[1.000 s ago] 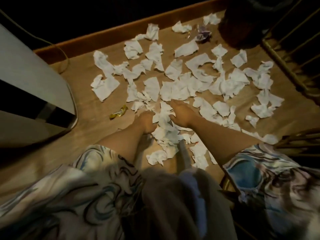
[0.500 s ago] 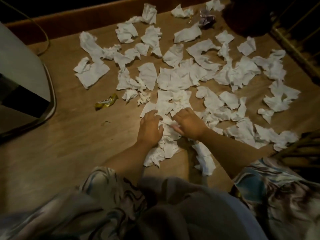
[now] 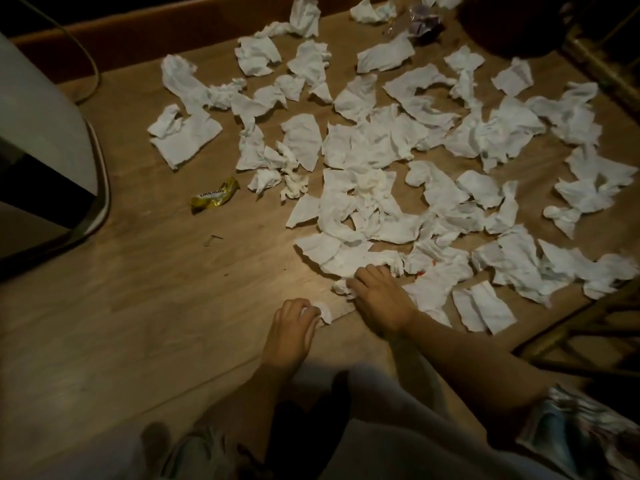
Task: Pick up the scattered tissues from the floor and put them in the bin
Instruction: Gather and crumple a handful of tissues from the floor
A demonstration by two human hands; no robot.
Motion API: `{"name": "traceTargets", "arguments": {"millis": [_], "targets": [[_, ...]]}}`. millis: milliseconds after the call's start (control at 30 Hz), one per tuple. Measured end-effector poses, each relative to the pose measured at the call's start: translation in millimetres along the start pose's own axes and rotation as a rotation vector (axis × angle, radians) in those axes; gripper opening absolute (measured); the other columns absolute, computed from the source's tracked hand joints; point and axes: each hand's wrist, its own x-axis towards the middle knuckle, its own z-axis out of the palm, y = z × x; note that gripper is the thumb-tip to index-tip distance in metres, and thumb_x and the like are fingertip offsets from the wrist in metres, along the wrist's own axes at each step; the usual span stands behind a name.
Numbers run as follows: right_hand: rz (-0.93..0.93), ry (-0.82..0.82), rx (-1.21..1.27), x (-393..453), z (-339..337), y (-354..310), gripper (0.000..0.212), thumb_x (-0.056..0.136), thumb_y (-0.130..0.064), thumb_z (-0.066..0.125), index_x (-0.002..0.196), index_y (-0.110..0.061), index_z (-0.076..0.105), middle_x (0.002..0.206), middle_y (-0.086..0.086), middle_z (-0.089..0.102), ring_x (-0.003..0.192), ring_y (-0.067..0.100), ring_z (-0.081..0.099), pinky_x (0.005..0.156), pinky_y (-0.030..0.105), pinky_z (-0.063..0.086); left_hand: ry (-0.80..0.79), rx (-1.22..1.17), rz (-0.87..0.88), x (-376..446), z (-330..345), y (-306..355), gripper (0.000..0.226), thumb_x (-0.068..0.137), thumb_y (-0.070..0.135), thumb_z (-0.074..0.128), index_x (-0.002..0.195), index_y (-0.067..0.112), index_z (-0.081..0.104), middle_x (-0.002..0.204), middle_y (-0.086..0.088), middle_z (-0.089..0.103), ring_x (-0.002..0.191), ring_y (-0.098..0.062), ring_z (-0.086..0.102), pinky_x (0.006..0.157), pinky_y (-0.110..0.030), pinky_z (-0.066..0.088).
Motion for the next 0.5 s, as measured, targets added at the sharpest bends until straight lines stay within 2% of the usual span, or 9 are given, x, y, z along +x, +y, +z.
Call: {"name": "traceTargets", "arguments": {"millis": [100,167,200,267,333,400,433,500], "targets": [[0.046,0.097,0.037,-11.6,10.8,0.4,0.02,0.086,-0.024,0.06,0.102,-0.014,0.065,0.115,0.011,0.059,0.105,0.027,0.054,0.09,0.04,0.044,0.07,-0.162,-0.165,15.5,-5.3,2.0,0.018,0.098,0.015,0.05,0.109,0.015,0.064,0.104,-0.004,0.063,0.096,-0.021,0.057,0.087,-0.033,0.047],[0.059,0.069,0.095,-18.4,12.5,-0.3,0.027,0.086,-0.032,0.055,0.104,-0.015,0.065,0.129,0.011,0.055,0.12,0.028,0.049,0.102,0.045,0.04,0.175,-0.274,-0.322,30.8,-15.7,10.7,0.019,0.099,0.022,0.049,0.107,0.015,0.065,0.101,-0.004,0.066,0.094,-0.019,0.06,0.086,-0.032,0.05],[0.067,0.045,0.132,-21.5,12.9,-0.1,0.032,0.086,-0.035,0.056,0.109,-0.015,0.065,0.133,0.009,0.054,0.125,0.027,0.046,0.106,0.046,0.036,0.221,-0.325,-0.364,39.2,-21.6,14.4,0.018,0.097,0.028,0.053,0.101,0.017,0.066,0.095,-0.002,0.067,0.088,-0.016,0.061,0.081,-0.031,0.051],[0.098,-0.001,0.187,-26.2,13.1,-0.6,0.035,0.081,-0.034,0.067,0.111,-0.015,0.065,0.129,0.007,0.058,0.125,0.024,0.047,0.109,0.043,0.034,0.303,-0.379,-0.328,57.3,-31.4,17.5,0.021,0.089,0.036,0.066,0.081,0.017,0.066,0.078,0.001,0.063,0.072,-0.013,0.057,0.065,-0.028,0.048],[0.216,0.028,0.262,-28.4,13.5,-2.6,0.025,0.079,-0.025,0.071,0.102,-0.016,0.063,0.114,0.006,0.061,0.112,0.022,0.052,0.102,0.034,0.041,0.363,-0.345,-0.264,75.6,-36.3,18.2,0.032,0.084,0.034,0.074,0.066,0.011,0.061,0.069,0.0,0.054,0.066,-0.016,0.05,0.059,-0.03,0.04],[0.461,0.181,0.47,-26.4,6.6,-5.7,0.009,0.086,-0.013,0.061,0.093,-0.015,0.055,0.097,0.003,0.057,0.092,0.019,0.053,0.08,0.023,0.043,0.398,-0.296,-0.17,92.6,-36.5,21.4,0.032,0.082,0.022,0.076,0.061,0.008,0.056,0.075,-0.002,0.049,0.076,-0.018,0.048,0.066,-0.027,0.036],[0.591,0.265,0.598,-23.0,1.6,-5.8,0.008,0.089,-0.01,0.056,0.092,-0.016,0.052,0.091,0.001,0.054,0.086,0.018,0.052,0.073,0.02,0.04,0.399,-0.294,-0.123,100.1,-35.1,24.0,0.03,0.081,0.017,0.077,0.061,0.008,0.055,0.082,-0.005,0.051,0.085,-0.021,0.048,0.073,-0.026,0.036],[0.754,0.433,0.776,-12.8,-5.9,-0.2,0.012,0.09,-0.013,0.05,0.101,-0.016,0.051,0.095,0.0,0.056,0.088,0.016,0.054,0.075,0.02,0.041,0.337,-0.297,-0.082,112.3,-25.5,27.9,0.028,0.078,0.014,0.077,0.061,0.008,0.056,0.109,-0.012,0.056,0.109,-0.025,0.048,0.091,-0.025,0.037]]}}
